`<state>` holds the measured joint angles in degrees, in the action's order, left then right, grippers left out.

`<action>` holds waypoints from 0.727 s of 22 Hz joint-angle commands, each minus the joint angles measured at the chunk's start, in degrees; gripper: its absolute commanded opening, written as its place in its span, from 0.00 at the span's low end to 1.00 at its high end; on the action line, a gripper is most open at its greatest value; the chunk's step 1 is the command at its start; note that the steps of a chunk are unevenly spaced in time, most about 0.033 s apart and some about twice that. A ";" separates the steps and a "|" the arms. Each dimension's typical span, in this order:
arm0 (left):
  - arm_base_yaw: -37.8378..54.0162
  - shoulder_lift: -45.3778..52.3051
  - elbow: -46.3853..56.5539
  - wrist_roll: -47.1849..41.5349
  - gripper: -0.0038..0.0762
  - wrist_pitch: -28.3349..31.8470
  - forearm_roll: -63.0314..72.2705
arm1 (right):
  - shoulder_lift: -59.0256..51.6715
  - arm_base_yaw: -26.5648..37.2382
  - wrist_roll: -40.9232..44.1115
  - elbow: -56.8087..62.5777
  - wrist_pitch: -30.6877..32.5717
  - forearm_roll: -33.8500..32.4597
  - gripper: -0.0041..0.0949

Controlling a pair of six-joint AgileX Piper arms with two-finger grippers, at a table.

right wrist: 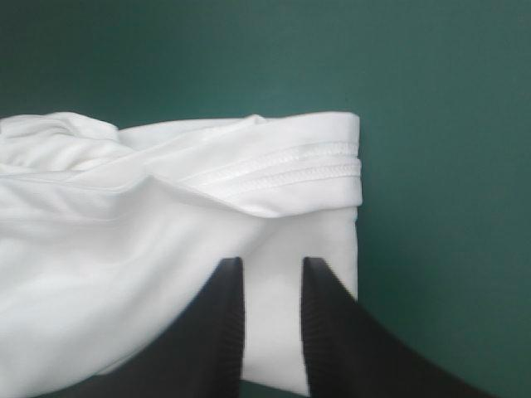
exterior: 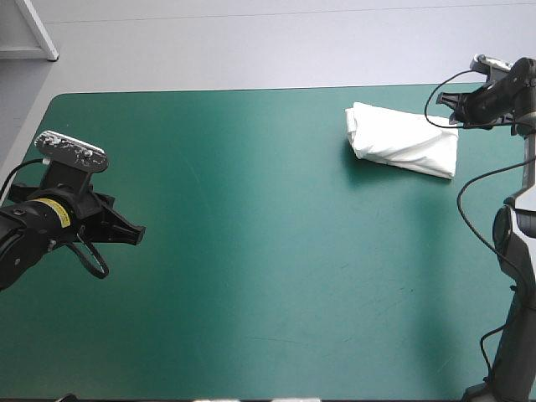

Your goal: Fold the cloth

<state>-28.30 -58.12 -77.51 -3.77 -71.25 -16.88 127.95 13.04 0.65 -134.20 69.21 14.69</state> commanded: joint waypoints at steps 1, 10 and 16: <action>-0.21 0.67 -1.24 -0.54 0.07 6.38 -0.97 | -8.87 0.41 -2.69 -1.60 -1.60 0.47 0.03; -0.21 0.67 -1.24 -1.61 0.07 27.66 -0.97 | -31.32 0.30 -2.82 3.70 -1.60 3.72 0.02; -0.21 0.56 -1.24 -1.39 0.07 27.05 -0.75 | -52.54 -2.53 -6.38 28.75 -1.60 5.08 0.02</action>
<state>-28.30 -58.17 -77.51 -4.79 -47.41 -16.93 83.86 11.41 -3.48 -112.17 70.26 18.81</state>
